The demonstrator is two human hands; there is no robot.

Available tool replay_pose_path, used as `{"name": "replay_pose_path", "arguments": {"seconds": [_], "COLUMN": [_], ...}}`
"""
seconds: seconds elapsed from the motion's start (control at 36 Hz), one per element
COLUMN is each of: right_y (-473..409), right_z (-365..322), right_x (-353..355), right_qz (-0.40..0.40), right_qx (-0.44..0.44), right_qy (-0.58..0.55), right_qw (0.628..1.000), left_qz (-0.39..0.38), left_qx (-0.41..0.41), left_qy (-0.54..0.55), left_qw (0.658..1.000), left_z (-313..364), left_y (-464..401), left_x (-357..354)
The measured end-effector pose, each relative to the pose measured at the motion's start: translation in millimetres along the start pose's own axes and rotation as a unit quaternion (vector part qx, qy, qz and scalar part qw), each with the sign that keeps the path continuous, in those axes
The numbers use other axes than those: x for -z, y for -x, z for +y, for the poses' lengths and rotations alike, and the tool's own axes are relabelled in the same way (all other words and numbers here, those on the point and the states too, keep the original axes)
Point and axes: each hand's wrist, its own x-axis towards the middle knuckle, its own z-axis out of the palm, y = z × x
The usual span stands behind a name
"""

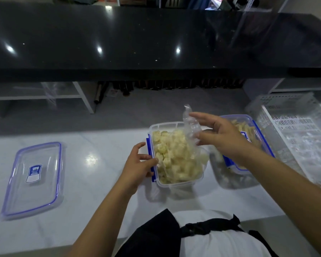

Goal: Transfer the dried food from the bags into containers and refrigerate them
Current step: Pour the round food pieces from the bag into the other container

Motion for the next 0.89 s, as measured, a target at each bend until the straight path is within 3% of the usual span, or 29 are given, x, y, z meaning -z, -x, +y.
{"name": "replay_pose_path", "arguments": {"seconds": [0.14,0.28,0.42,0.5,0.61,0.75,0.89], "right_y": [21,48,59,50,33,29,50], "right_z": [18,51,73,66,56,52,42], "right_x": [-3,-1,-7,-13,-19,-19,-12], "right_qz": [0.13,0.231,0.15,0.104,0.121,0.193,0.189], "right_qx": [0.05,-0.074,-0.251,-0.275,-0.313,-0.253,-0.134], "right_qy": [0.071,-0.048,-0.24,-0.305,-0.321,-0.303,-0.275], "right_qw": [0.988,0.969,0.925,0.906,0.886,0.898,0.933], "left_qz": [-0.009,-0.019,0.068,0.031,-0.042,-0.104,-0.046], "left_qx": [-0.009,0.005,-0.112,-0.177,-0.207,-0.136,-0.137], "left_qy": [-0.02,0.019,-0.218,-0.26,-0.305,-0.288,-0.389], "left_qw": [1.0,1.0,0.967,0.949,0.928,0.942,0.91], "left_z": [-9,-30,-17,13,54,79,68], "left_y": [13,35,38,23,-11,-43,-43], "left_x": [-8,-9,4,10,7,7,15]}}
